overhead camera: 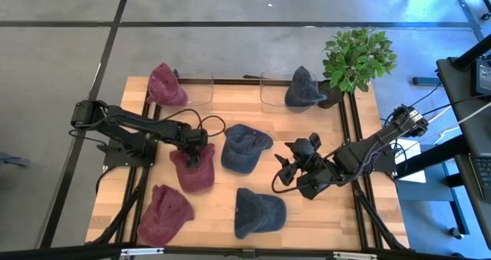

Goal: Pick & Place hat
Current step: Put the top maroon cap into the left transparent bin

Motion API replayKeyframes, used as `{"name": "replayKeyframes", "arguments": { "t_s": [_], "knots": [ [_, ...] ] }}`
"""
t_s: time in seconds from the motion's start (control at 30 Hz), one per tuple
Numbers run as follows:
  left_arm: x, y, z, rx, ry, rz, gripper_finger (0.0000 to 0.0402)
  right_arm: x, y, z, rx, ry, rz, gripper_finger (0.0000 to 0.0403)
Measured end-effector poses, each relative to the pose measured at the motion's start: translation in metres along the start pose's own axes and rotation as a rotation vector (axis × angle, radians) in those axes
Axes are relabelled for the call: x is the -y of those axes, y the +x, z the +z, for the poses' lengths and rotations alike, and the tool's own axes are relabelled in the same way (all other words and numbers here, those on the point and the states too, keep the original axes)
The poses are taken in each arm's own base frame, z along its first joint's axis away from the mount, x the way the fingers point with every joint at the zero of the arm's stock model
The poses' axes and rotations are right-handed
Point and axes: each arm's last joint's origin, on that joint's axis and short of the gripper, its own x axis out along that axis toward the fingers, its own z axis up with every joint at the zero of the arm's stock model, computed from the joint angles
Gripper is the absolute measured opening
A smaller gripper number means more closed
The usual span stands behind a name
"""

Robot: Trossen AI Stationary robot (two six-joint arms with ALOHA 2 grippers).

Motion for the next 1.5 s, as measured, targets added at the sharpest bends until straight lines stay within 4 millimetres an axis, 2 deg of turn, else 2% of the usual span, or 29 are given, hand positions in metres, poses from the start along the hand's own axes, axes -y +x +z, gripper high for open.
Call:
{"name": "replayKeyframes", "arguments": {
  "t_s": [0.2, 0.5, 0.67, 0.83, 1.03, 1.3, 1.5],
  "knots": [
    [0.001, 0.001, 0.003, 0.036, 0.011, -0.024, 0.0154, 0.002, 0.0, -0.001, -0.008, -0.01, -0.013, 0.0257],
    [0.002, -0.005, 0.003, 0.064, -0.046, -0.063, 0.0018, 0.002, 0.0, -0.001, -0.015, -0.009, -0.01, 0.0257],
    [0.0, -0.019, 0.001, 0.051, -0.138, -0.051, 0.0016, 0.002, 0.0, -0.001, -0.022, -0.01, -0.006, 0.0257],
    [-0.001, -0.047, 0.004, 0.039, -0.194, -0.045, 0.0008, 0.002, 0.0, -0.002, -0.034, -0.014, -0.001, 0.0257],
    [-0.001, -0.094, 0.015, 0.09, -0.303, -0.081, 0.0007, 0.002, 0.0, -0.002, -0.037, -0.023, 0.002, 0.0257],
    [-0.005, -0.169, 0.035, 0.331, -0.456, -0.188, 0.0007, 0.002, 0.0, -0.002, -0.038, -0.052, 0.002, 0.0257],
    [-0.021, -0.228, 0.044, 0.554, -0.564, -0.224, 0.0007, 0.002, 0.0, -0.002, -0.038, -0.053, 0.002, 0.0257]
  ]
}}
